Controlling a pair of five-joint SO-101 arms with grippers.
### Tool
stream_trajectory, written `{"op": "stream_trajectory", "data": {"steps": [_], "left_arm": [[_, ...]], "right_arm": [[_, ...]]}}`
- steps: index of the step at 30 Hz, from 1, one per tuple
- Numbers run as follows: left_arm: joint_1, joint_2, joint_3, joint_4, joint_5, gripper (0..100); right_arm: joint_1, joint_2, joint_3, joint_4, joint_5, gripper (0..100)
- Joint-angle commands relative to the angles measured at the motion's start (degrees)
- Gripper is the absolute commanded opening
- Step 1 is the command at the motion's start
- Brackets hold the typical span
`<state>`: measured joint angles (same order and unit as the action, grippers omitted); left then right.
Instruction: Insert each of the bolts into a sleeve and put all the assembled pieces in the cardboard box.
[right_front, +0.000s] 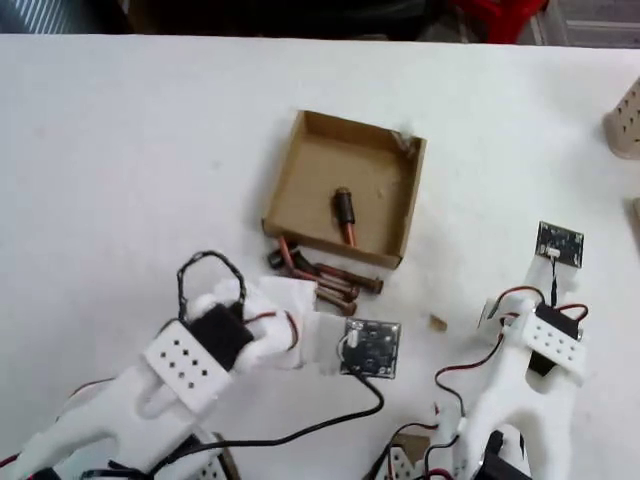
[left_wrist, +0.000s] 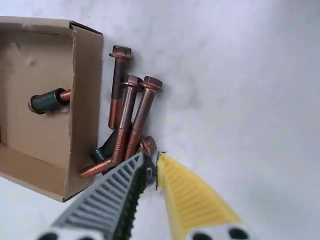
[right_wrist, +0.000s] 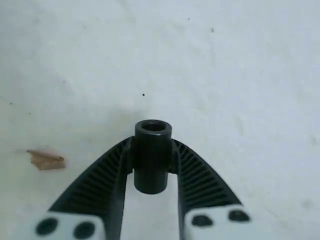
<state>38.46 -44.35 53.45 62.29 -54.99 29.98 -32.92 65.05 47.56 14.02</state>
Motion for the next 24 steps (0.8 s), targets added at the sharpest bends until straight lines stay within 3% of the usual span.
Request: {"op": "stream_trajectory", "data": {"steps": [1,5,11,24], "left_arm": [[0.75,9.27,-8.35,-0.97,-0.62,13],[0.57,22.73,-15.38,-0.97,-0.70,21],[-0.40,37.49,-25.32,0.97,-0.79,21],[-1.27,53.67,-31.65,-2.64,-2.73,21]], "right_arm": [[0.48,-1.36,-0.35,-0.75,0.97,1.7],[0.13,-1.36,-0.35,-0.84,0.97,1.7],[0.13,-1.36,-0.35,-1.19,0.97,1.7],[0.13,-1.80,0.97,-3.38,0.97,1.7]]}}
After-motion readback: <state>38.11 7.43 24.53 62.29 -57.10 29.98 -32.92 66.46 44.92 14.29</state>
